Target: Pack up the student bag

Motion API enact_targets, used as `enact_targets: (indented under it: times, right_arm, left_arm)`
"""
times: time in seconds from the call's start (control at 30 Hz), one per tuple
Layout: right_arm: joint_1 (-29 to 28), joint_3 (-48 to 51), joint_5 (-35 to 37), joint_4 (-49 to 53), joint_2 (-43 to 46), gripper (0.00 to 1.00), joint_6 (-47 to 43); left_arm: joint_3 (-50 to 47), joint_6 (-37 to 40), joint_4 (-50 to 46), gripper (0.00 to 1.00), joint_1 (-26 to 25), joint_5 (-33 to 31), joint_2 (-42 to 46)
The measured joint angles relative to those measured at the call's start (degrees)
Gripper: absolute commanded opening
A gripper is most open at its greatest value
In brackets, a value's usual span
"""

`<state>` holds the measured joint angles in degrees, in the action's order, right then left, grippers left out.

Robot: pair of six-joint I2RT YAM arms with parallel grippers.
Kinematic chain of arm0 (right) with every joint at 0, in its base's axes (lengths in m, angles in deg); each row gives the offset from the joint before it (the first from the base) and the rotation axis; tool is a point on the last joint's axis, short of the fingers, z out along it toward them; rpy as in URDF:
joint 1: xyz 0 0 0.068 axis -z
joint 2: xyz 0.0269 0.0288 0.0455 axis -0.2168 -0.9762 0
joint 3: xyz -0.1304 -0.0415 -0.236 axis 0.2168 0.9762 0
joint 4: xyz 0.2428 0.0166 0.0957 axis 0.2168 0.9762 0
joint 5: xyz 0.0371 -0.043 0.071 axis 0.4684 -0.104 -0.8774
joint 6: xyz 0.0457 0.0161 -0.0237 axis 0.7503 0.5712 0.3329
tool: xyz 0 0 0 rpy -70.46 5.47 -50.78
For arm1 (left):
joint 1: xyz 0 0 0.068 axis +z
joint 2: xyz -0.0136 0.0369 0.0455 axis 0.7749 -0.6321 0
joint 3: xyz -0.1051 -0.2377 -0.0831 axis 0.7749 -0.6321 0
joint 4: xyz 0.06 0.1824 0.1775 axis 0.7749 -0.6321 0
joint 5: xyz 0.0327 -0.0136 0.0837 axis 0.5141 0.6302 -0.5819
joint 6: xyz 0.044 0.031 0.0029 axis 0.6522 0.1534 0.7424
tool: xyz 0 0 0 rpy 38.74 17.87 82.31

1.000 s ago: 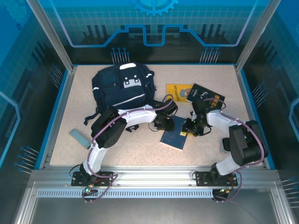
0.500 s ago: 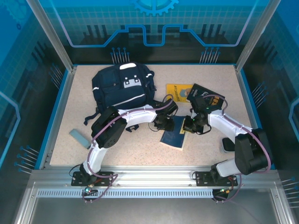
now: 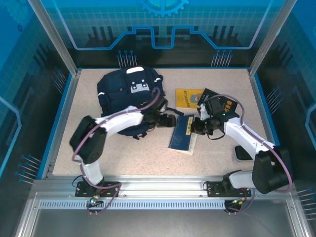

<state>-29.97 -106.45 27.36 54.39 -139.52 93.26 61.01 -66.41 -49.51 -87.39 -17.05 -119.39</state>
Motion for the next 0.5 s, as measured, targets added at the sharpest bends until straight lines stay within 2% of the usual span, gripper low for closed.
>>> enact_targets:
  times: [0.2, 0.5]
  right_arm:
    - [0.2, -4.1, -8.7, -3.0, 1.0, 0.00, -4.1]
    - [0.3, -8.1, -21.5, -7.2, 1.1, 0.00, -4.7]
  left_arm:
    - [-8.1, -2.5, 6.7, 0.99, 6.0, 7.1, 10.7]
    - [-18.3, -5.8, 16.7, 0.99, 10.3, 16.4, 17.2]
